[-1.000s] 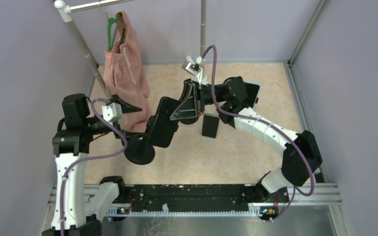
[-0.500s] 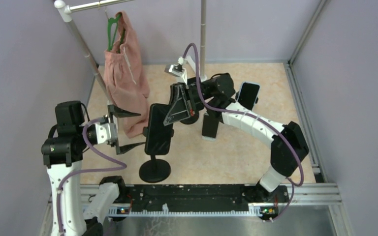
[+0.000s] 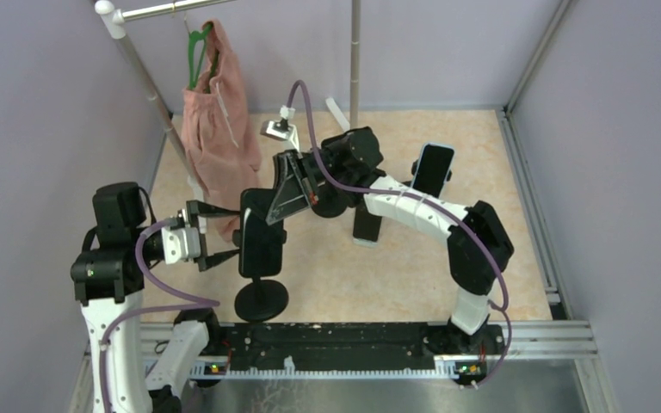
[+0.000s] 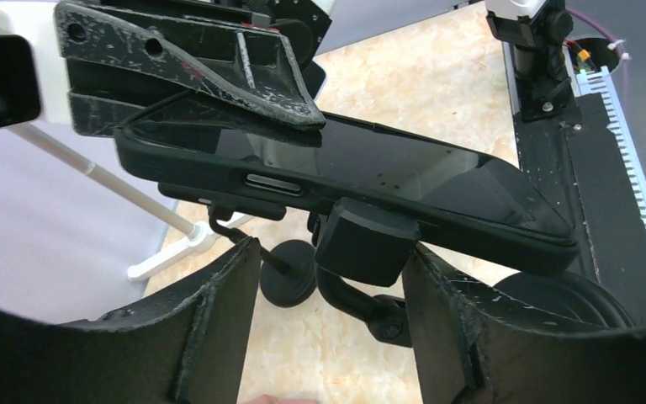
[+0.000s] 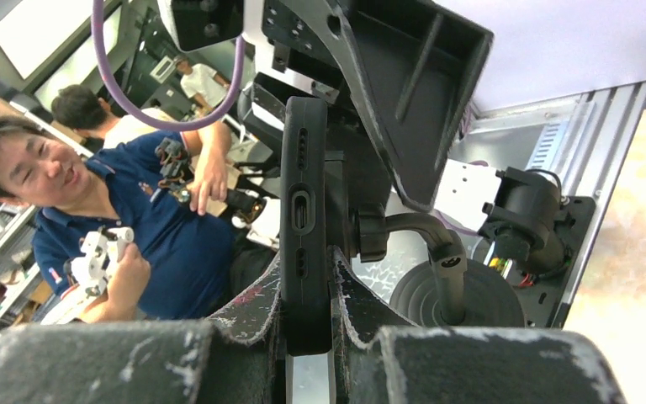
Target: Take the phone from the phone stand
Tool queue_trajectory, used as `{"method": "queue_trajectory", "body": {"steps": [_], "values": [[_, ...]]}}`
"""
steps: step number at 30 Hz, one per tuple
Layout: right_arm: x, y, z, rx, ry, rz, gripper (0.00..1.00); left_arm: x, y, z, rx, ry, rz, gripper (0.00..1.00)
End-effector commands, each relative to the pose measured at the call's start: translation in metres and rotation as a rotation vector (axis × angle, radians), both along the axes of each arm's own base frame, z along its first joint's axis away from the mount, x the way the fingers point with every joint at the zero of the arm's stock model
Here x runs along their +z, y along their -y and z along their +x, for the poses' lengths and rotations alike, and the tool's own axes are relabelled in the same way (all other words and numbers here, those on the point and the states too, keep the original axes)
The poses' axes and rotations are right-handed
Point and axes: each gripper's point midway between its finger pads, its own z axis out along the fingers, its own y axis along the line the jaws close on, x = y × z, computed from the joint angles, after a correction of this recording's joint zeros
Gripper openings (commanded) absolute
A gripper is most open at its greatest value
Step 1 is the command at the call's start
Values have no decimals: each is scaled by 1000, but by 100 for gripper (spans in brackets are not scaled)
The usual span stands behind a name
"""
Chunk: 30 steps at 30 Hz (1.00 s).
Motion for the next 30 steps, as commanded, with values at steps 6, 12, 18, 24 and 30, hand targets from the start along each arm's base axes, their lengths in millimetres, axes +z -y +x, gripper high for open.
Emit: {"method": "queue_trajectory", "body": {"steps": [6,12,18,24,30], "values": [[44,-24,3,-59,-6,114,0,-1,8,-12,-85,-35,-51,55],[36,-34,11,-78,-56,94,0,-5,8,-14,-90,-27,-46,21],[30,-38,15,-114,-125,104,14,-13,7,-9,-80,0,-35,0],[38,-20,7,-147,-181,199,38,-16,7,-2,-74,0,-40,0],[37,-20,-2,-221,-193,208,38,-10,5,9,-28,-1,-47,0]]}}
